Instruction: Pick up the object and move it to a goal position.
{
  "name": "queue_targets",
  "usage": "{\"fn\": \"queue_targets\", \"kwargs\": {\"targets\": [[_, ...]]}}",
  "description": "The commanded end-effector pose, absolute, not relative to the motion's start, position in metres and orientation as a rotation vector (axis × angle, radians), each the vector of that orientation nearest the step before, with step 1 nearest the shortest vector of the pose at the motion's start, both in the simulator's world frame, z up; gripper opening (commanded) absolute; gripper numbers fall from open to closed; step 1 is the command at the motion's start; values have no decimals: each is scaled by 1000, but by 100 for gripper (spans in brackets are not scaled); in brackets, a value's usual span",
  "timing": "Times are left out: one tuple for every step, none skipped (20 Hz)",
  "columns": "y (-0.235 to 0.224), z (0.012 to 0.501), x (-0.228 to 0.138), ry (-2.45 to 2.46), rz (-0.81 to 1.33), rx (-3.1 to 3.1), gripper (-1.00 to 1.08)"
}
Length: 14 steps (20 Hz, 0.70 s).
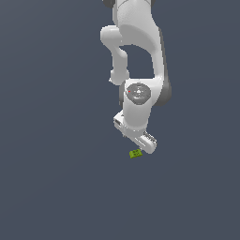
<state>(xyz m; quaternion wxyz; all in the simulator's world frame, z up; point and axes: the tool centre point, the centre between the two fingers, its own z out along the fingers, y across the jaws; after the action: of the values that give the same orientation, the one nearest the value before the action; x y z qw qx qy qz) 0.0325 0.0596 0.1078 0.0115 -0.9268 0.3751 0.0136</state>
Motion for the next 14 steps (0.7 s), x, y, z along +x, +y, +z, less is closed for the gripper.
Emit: {"fn": "queue_targets", "kwargs": {"targets": [[62,103,35,1264,40,-2854,100],[63,100,36,1300,38,-2839,100],[64,98,36,1336,37,-2824,100],[65,96,37,1371,36,-2808,100],[66,94,38,1407,34,-2791,100],[67,92,39,1442,33,-2775,100],[68,90,40,1477,31,-2757,100],[69,88,40,1512,29,-2740,100],[70,86,41,1547,27,-2722,100],[71,84,42,1581,25,-2703,100],[72,82,43,1614,23,-2685,100],[73,80,43,1646,21,-2666,100],[74,78,44,1676,19,-2649,100],[75,76,45,1704,17,-2632,100]]}}
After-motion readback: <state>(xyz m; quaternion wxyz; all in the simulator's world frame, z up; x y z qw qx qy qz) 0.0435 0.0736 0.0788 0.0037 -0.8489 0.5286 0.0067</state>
